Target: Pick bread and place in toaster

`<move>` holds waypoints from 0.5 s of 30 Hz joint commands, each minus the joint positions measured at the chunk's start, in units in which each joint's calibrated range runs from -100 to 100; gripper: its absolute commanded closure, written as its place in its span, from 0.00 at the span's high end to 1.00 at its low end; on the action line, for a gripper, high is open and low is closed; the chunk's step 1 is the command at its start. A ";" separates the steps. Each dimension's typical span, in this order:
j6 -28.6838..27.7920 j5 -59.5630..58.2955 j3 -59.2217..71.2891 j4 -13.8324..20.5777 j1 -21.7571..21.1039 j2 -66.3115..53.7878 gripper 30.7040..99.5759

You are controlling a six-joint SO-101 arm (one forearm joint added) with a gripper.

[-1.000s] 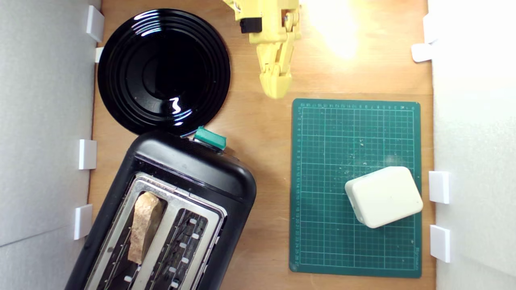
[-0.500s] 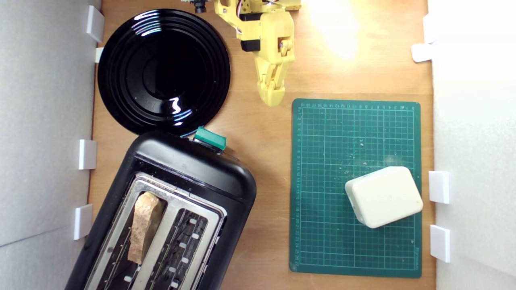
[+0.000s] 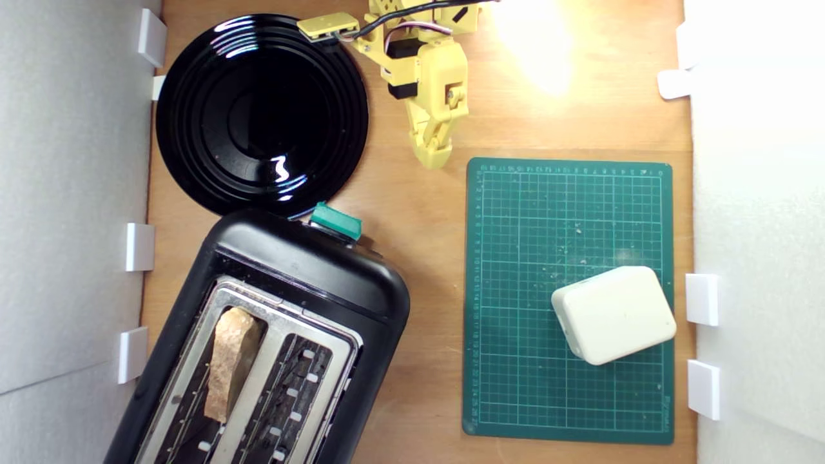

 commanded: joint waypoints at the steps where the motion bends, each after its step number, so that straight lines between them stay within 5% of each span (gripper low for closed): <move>1: 0.34 -0.42 0.31 0.14 -1.90 -0.51 0.12; 15: 1.44 3.25 0.40 -0.05 -2.14 -0.43 0.12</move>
